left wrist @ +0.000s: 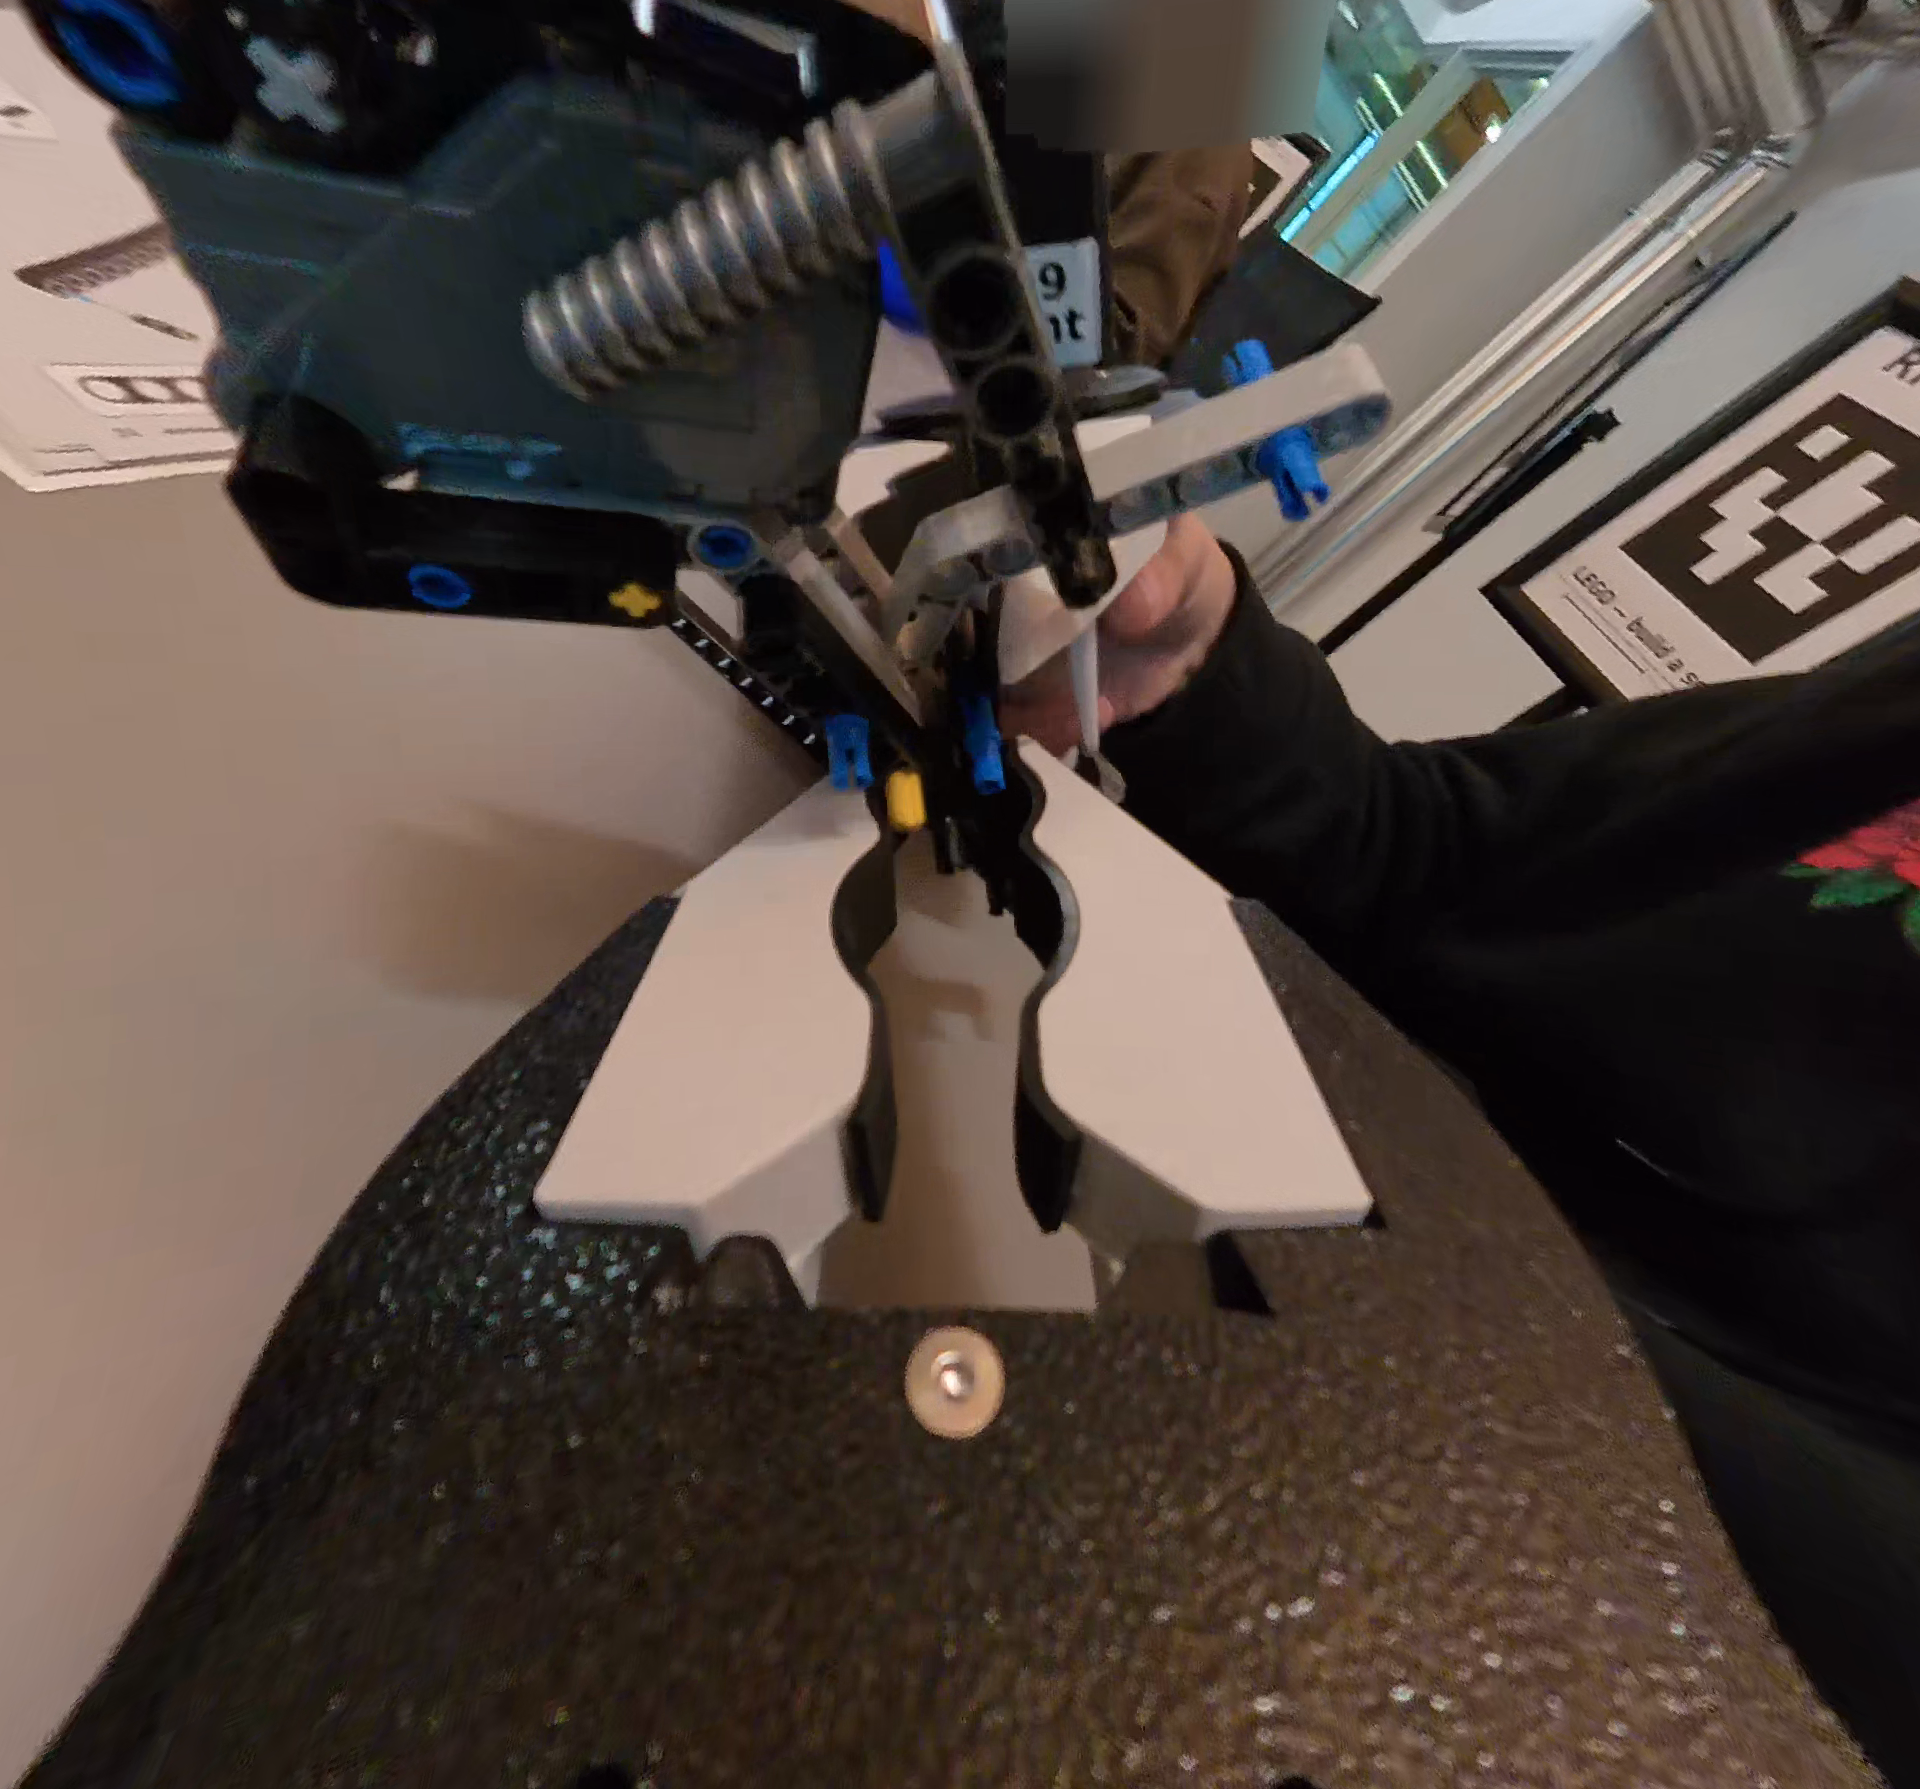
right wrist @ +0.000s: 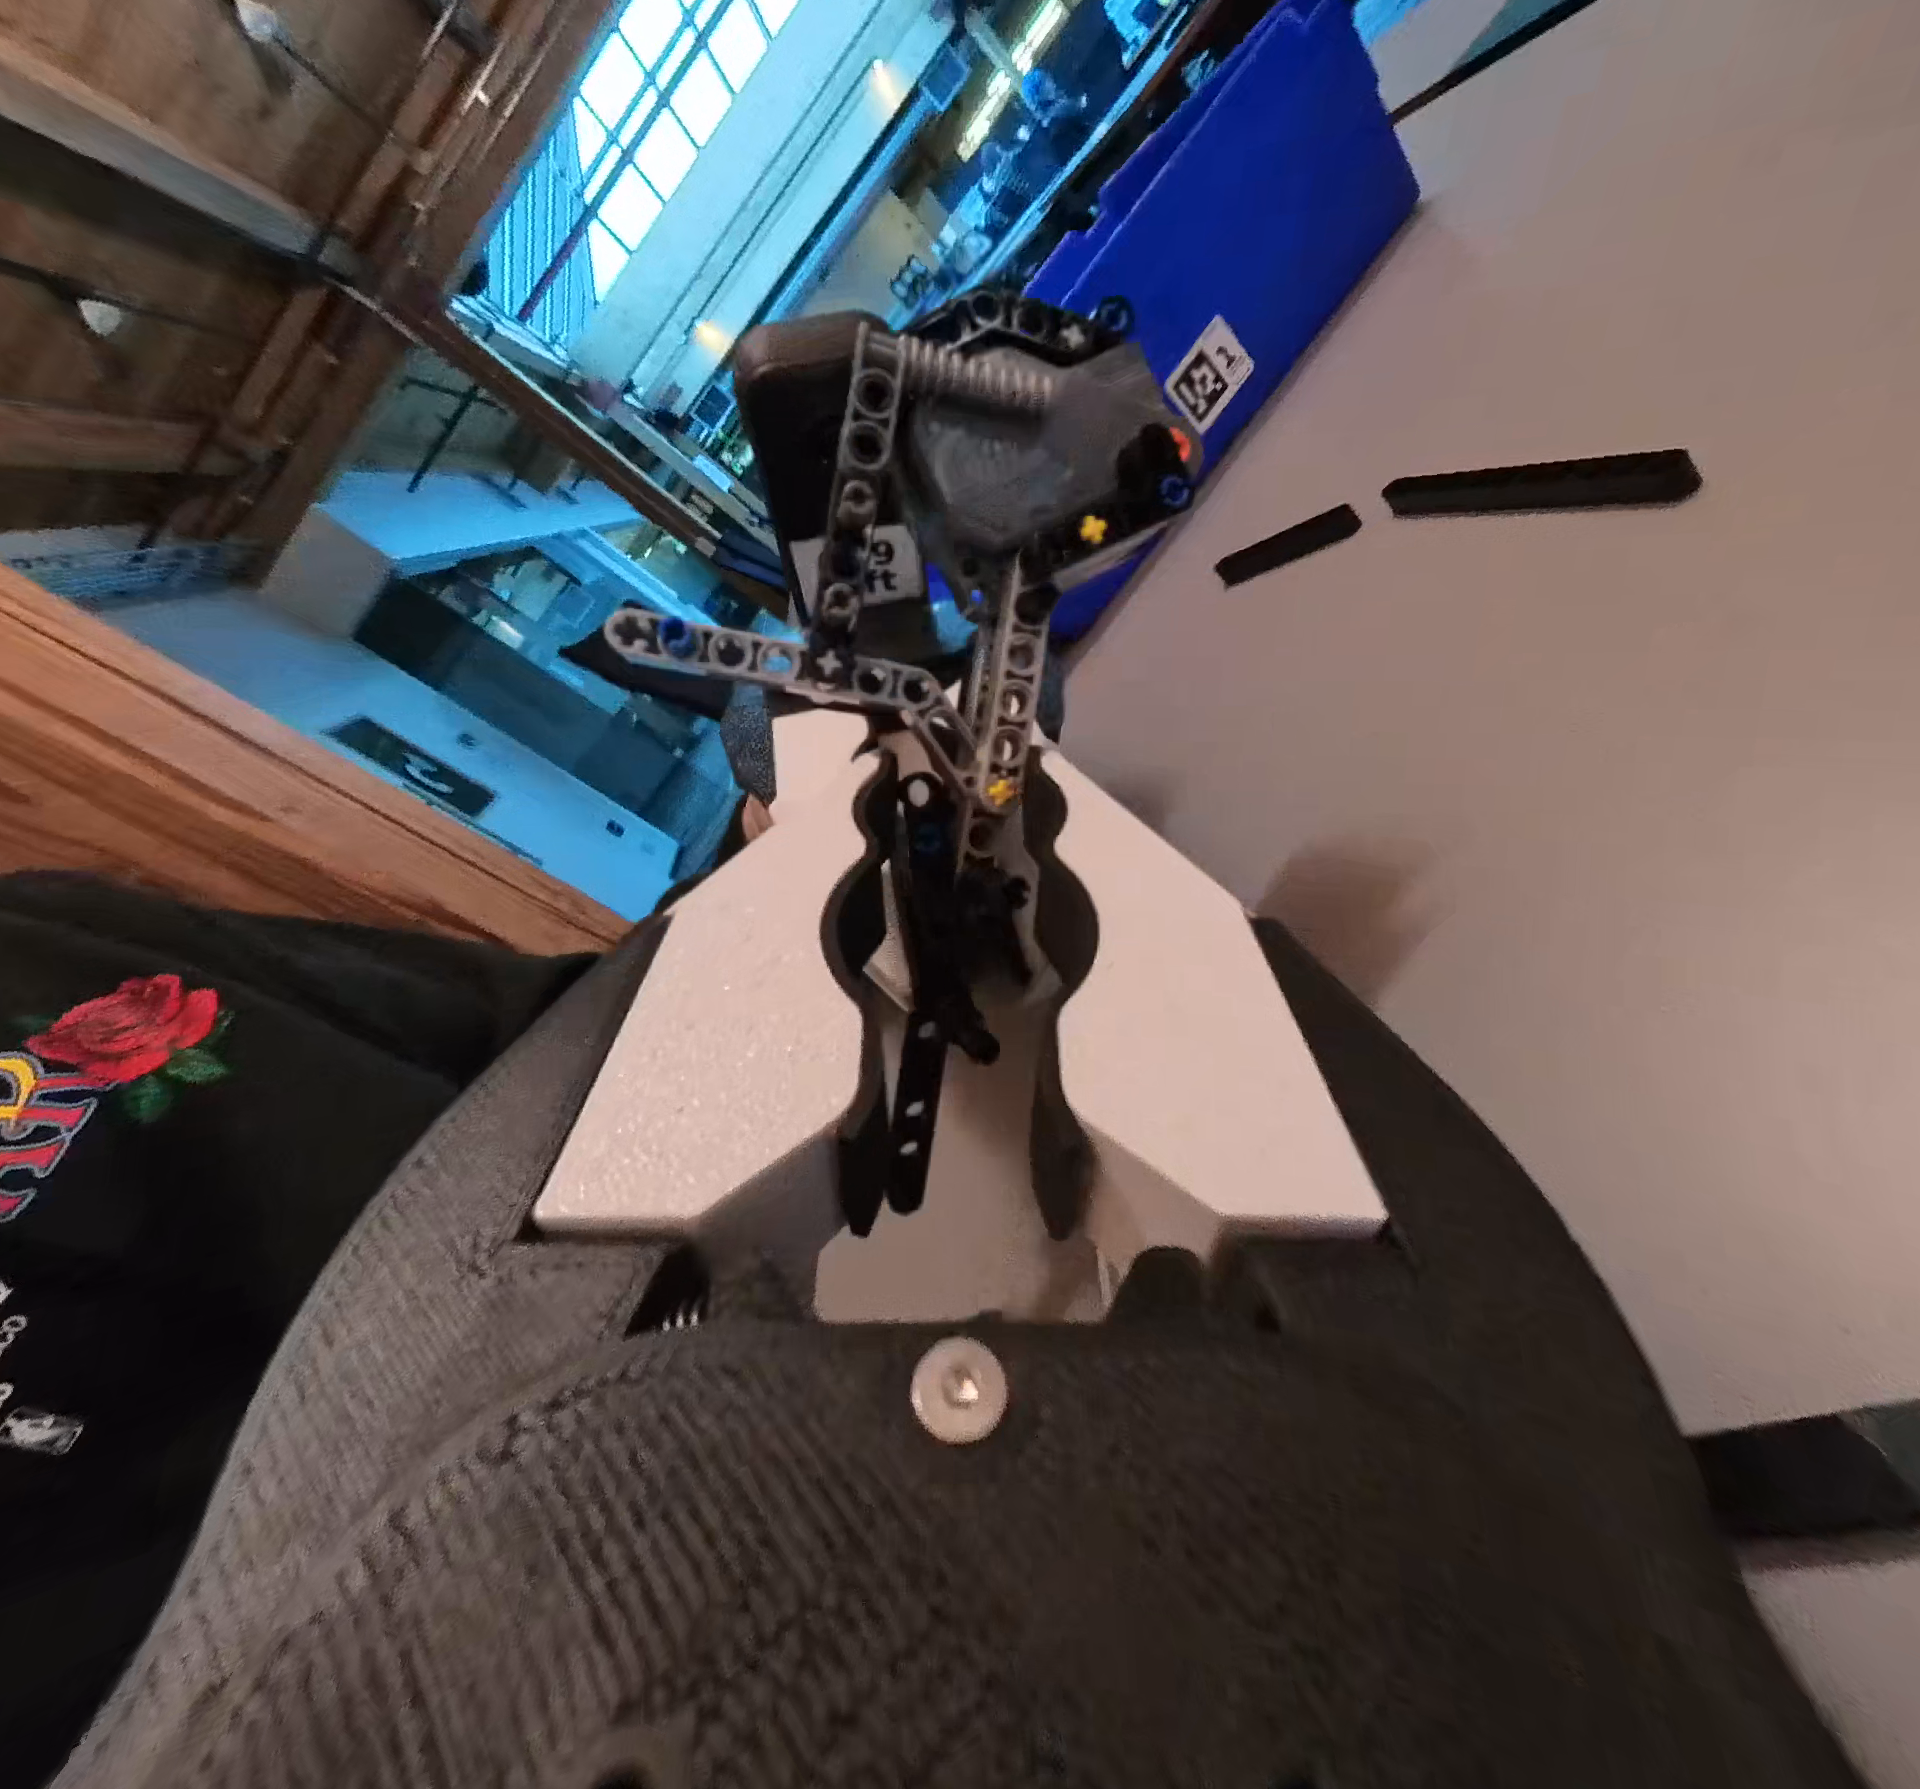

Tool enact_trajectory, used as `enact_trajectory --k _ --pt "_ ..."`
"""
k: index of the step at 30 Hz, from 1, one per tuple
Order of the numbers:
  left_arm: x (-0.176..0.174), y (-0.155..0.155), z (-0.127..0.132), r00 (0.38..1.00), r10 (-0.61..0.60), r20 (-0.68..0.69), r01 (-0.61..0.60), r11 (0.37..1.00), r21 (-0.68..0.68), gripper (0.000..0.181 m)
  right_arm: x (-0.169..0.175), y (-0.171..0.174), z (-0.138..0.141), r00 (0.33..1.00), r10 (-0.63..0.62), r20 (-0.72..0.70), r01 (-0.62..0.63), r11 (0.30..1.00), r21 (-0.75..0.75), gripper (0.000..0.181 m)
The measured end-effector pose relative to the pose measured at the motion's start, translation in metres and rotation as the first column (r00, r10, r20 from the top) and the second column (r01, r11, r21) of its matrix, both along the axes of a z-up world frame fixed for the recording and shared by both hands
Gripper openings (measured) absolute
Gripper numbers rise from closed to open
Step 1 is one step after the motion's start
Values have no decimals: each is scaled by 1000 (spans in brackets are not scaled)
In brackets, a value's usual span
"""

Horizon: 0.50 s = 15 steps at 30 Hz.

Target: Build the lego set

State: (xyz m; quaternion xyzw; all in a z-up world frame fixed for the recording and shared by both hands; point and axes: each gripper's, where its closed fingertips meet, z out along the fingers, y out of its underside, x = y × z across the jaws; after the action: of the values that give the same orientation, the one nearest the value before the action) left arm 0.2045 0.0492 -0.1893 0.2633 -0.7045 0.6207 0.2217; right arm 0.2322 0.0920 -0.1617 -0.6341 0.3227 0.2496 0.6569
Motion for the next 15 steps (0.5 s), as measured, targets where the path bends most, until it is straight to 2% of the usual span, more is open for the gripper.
enact_trajectory --k 4,8,12,15 --pt "11 -1 -1 995 82 -54 -81 997 13 23 11 1 -2 990 -139 -15 139 990 -3 20" --pt "16 -8 8 978 122 -166 -135 988 -69 26 15 -3 5 972 -234 -10 235 972 31 20" --pt "18 -13 15 963 141 -232 -174 976 -132 24 16 -4 12 961 -278 11 276 958 77 19" --pt "19 -12 18 968 143 -205 -178 970 -163 20 16 -5 14 955 -295 3 293 951 99 20"
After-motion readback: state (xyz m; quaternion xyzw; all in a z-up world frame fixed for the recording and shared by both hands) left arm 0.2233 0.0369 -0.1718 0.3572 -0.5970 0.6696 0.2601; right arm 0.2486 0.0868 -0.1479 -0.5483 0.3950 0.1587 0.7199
